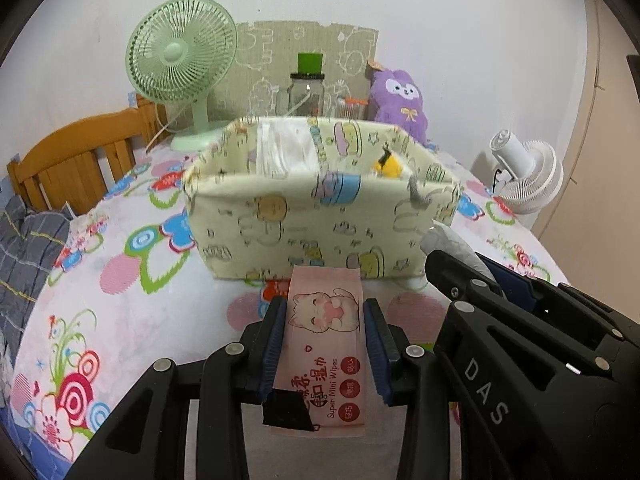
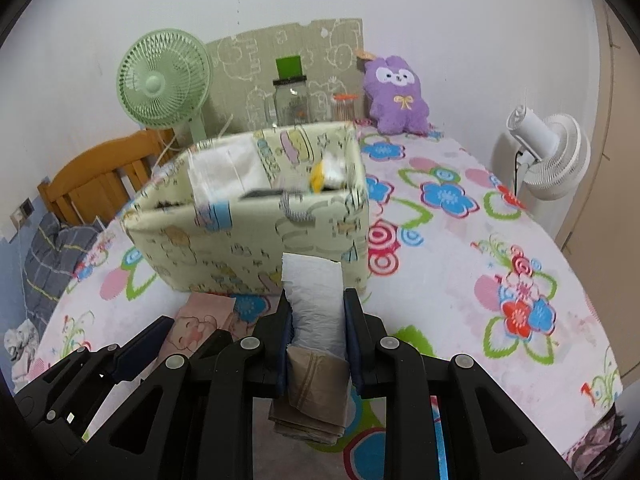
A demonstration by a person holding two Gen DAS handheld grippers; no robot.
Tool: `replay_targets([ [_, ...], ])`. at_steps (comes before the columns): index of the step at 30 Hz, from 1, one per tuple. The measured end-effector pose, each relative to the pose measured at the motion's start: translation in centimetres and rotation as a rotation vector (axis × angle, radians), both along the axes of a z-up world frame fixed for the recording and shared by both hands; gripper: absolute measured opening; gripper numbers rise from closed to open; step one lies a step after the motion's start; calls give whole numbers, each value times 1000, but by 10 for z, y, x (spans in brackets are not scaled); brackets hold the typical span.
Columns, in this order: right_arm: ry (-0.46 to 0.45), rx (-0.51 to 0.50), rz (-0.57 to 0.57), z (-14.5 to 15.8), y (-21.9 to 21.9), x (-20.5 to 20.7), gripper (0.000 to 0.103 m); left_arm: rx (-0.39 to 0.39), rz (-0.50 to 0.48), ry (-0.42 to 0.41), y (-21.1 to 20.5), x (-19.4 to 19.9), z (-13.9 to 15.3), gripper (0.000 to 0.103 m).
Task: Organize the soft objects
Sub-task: 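Carry the wipes pack and the beige cloth over the fabric box with both tools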
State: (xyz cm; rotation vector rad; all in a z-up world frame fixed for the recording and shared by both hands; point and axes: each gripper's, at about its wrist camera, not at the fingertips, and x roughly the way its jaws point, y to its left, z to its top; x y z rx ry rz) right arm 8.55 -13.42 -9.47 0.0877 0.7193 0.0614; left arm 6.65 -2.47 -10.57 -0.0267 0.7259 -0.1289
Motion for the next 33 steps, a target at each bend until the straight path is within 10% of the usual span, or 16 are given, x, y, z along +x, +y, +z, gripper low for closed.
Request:
replay_targets([
  [33,-176,-1,-10,103,5,-9,26,22,17,-180,4,-6,95,39],
])
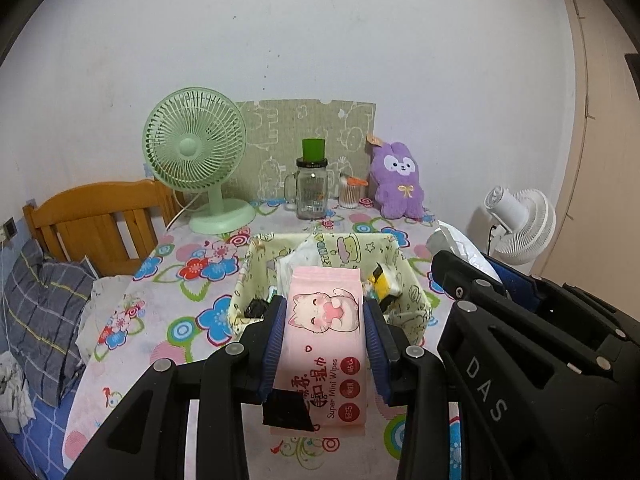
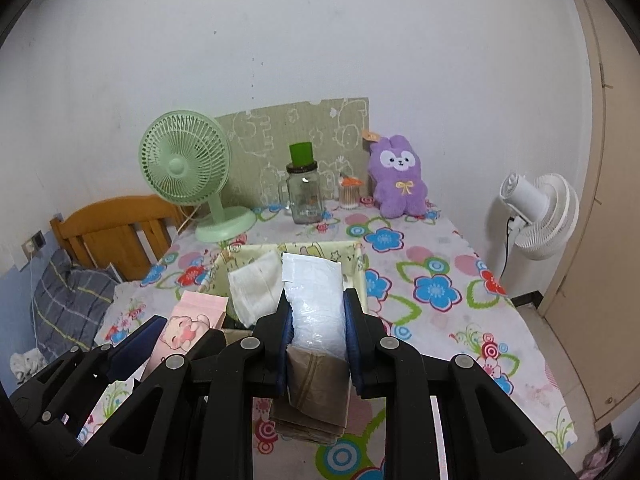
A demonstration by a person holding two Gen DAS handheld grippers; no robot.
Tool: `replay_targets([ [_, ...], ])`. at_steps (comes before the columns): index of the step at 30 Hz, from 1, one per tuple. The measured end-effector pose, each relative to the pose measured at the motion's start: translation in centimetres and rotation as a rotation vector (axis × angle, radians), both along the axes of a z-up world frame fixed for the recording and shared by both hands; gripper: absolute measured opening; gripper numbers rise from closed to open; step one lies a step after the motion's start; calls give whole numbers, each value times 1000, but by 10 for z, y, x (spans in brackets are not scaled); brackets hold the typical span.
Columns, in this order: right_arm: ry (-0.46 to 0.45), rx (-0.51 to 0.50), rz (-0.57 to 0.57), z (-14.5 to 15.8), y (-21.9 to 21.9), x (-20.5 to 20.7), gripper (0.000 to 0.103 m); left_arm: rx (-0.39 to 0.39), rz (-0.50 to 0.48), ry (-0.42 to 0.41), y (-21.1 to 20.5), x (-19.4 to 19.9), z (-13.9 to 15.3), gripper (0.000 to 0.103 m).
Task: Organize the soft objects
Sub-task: 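Carry the wipes pack and the beige cloth over the fabric box with both tools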
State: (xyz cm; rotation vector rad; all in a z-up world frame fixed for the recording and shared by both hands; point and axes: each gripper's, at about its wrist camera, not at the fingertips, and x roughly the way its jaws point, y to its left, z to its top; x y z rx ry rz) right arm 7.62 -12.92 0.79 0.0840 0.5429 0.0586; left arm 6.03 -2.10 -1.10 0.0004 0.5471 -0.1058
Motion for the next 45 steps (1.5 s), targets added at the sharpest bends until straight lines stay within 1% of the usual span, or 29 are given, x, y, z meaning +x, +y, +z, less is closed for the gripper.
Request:
replay_targets([
  [12,-9,5,-5,7,0,18,26,-3,2,-13,1,14,5,39],
  [22,-16,-1,-10,8,3,40,26,-1,11,-21,4,37,5,39],
  [37,-1,7,-12,0,5,80,26,2,25,-14,4,74,0,39],
  [45,12,15,-6,-4,8,103,26,4,15,-18,5,96,-4,39],
])
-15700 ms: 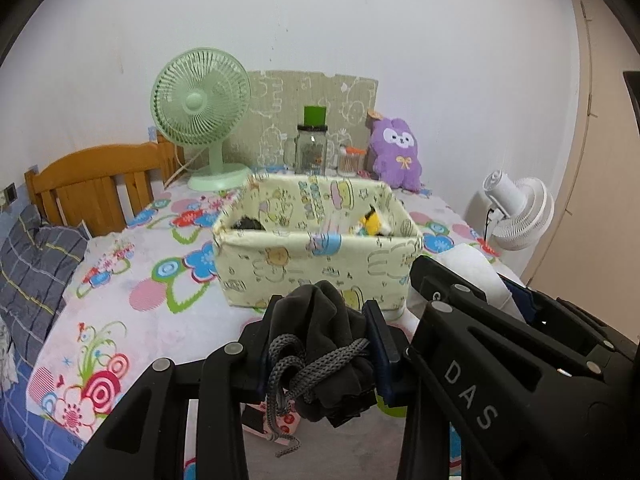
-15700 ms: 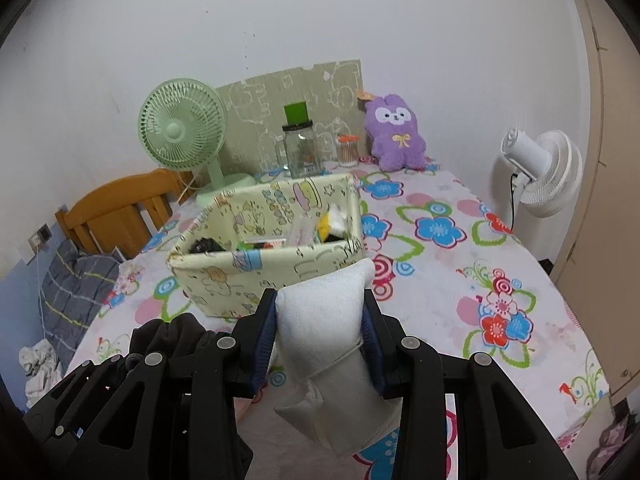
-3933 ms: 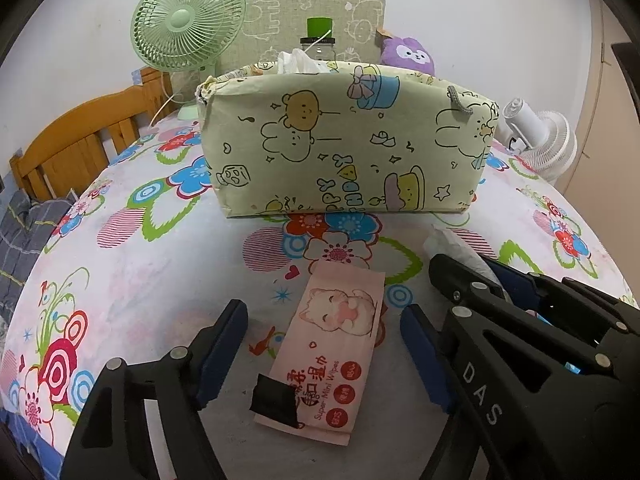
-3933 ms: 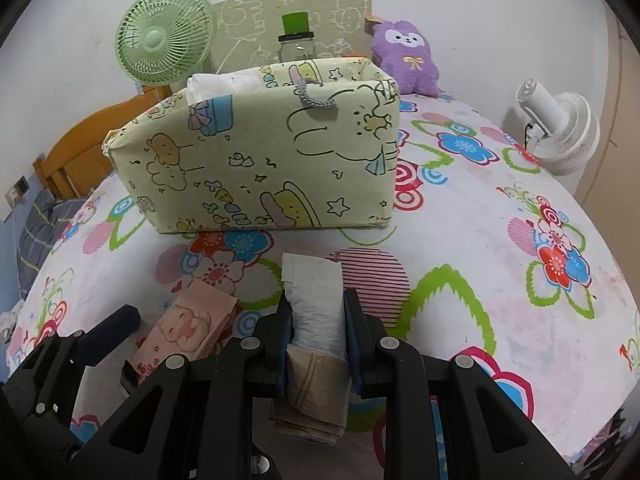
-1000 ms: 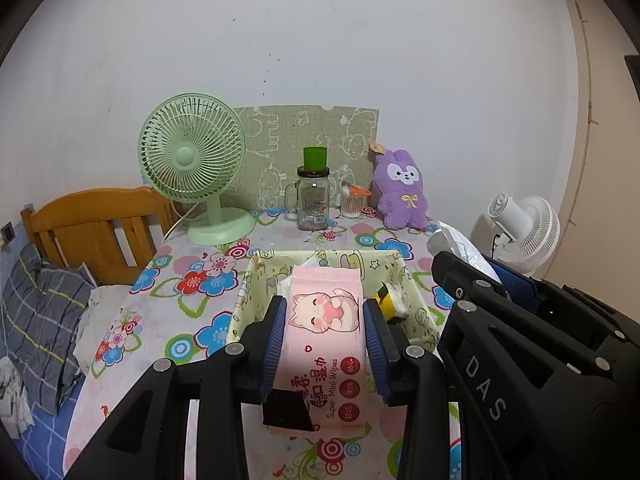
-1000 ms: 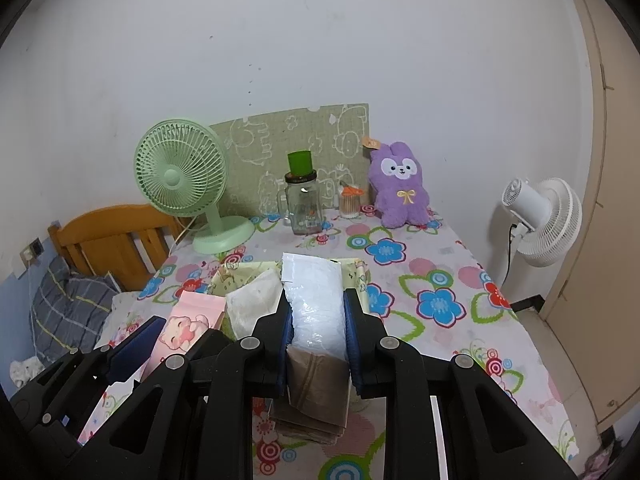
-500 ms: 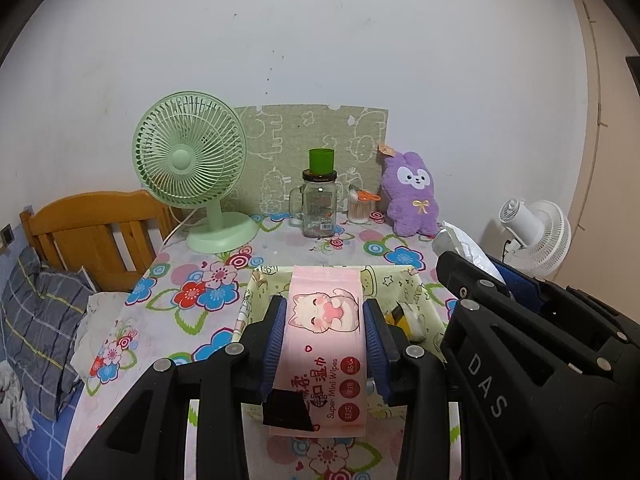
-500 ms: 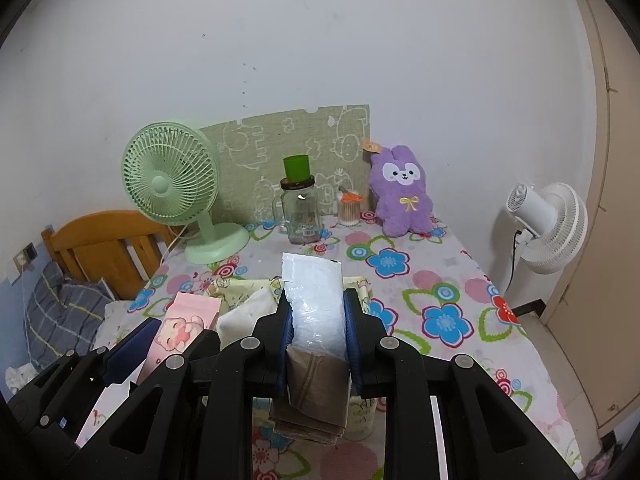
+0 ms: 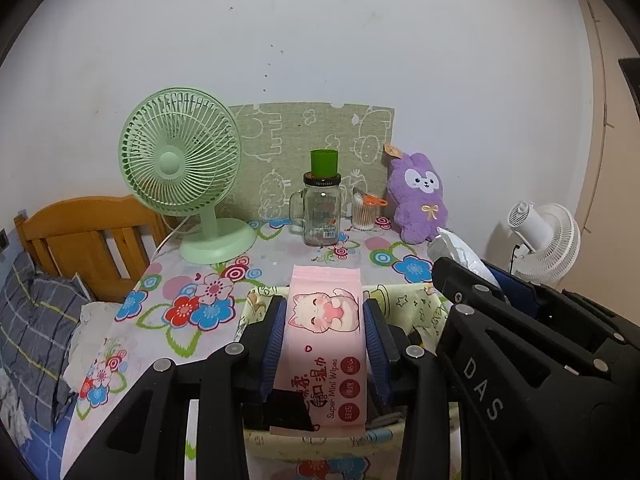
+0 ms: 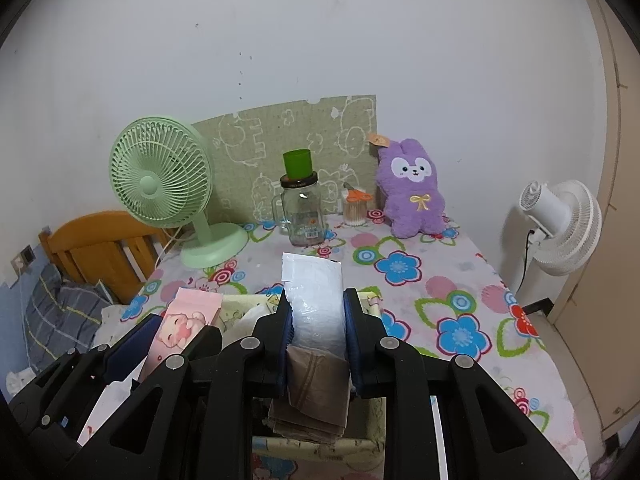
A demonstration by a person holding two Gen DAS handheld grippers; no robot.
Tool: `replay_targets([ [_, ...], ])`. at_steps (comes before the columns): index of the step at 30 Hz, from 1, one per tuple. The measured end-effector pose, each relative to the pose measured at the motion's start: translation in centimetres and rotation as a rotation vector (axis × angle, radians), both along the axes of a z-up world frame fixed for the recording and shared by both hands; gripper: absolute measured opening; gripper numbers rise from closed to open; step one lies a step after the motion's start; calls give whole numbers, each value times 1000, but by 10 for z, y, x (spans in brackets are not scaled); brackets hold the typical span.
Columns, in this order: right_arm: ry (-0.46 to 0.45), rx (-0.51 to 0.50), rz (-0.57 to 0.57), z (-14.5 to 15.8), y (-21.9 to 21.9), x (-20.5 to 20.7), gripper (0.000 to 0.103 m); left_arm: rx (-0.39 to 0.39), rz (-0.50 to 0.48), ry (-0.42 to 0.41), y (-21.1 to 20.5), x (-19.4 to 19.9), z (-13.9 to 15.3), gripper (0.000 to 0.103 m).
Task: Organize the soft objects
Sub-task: 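Carry the wipes pack and the beige cloth over the fabric box with both tools, then open the left tool to drop the wipes pack while the right tool drops the cloth into the box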
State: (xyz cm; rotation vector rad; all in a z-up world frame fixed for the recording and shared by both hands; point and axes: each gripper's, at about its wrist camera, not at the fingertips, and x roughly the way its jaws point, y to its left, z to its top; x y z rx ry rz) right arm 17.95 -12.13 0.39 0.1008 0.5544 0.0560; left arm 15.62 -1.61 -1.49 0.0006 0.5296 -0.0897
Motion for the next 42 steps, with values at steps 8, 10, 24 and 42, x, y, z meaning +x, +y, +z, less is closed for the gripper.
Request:
replay_targets([
  [8,15,1,1,-8,2,27,26,-5,-5,8,2,23,-8,39],
  [10,20,0,-1,-11,2,33,26,-7,-5,17,3,29,-11,39],
  [24,86,11,22,-36,6,60,26,-11,15,88,10,52,-35,42],
  [42,135,35,84,-53,20,64,26,26,42,154,23,53,-49,70],
])
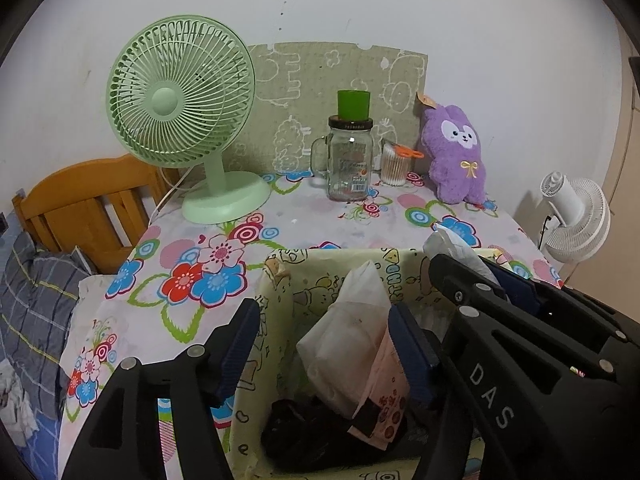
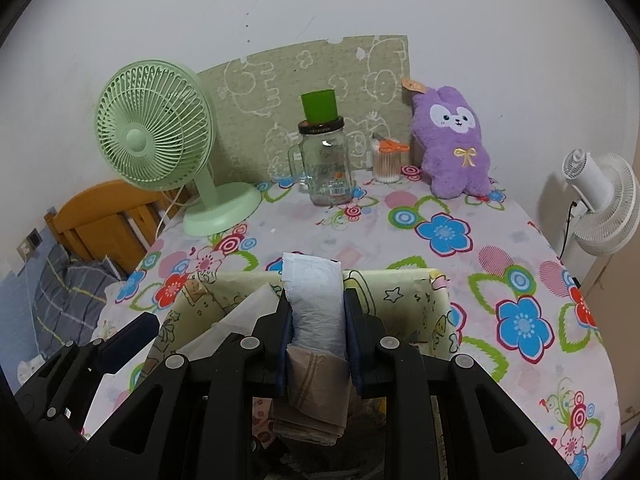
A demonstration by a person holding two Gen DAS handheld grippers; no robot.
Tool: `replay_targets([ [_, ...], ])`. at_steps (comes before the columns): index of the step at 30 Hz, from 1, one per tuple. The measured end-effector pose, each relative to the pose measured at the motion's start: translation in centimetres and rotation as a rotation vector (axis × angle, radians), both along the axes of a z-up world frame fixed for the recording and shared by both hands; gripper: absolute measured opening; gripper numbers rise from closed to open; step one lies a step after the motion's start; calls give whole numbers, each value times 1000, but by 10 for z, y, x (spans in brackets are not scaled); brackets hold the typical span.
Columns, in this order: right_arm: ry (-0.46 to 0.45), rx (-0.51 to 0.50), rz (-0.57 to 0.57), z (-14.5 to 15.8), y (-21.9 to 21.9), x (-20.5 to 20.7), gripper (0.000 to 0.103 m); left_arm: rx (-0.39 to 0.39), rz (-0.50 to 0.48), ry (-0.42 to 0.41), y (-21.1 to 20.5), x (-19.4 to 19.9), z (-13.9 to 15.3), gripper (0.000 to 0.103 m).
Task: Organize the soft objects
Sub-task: 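Open the left tool to drop the wipes pack while the right tool drops the cloth into the box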
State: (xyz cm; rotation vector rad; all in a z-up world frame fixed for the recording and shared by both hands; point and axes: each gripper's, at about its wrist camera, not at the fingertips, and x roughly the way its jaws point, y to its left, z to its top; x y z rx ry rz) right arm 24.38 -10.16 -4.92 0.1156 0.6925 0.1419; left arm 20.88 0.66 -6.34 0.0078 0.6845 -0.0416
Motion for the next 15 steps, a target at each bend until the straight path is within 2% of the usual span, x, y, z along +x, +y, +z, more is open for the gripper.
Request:
replay_targets([
  [3,12,-5,6,-2,2,-1,28,8,-1,9,0,-2,-2,71],
  [4,16,-5,7,-3,2,-1,32,10,-3,10,-1,-3,-2,72],
  [6,23,-10,0,-4,2,-2,47,12,-11,10,-2,-5,-2,75],
  [7,23,-4,-4,-4,0,-4,58,11,-15,8,-3,-6,-2,79],
  [8,22,6,-6,-4,-1,-5,62,12,-15,6,-4,-8,-1,81],
  [12,37,9,-16,-4,-6,-10,63,14,-14,12,-8,-11,-1,85],
  [15,39,11,-23,-2,-10,-15,74,8,-24,12,-11,-16,0,89],
])
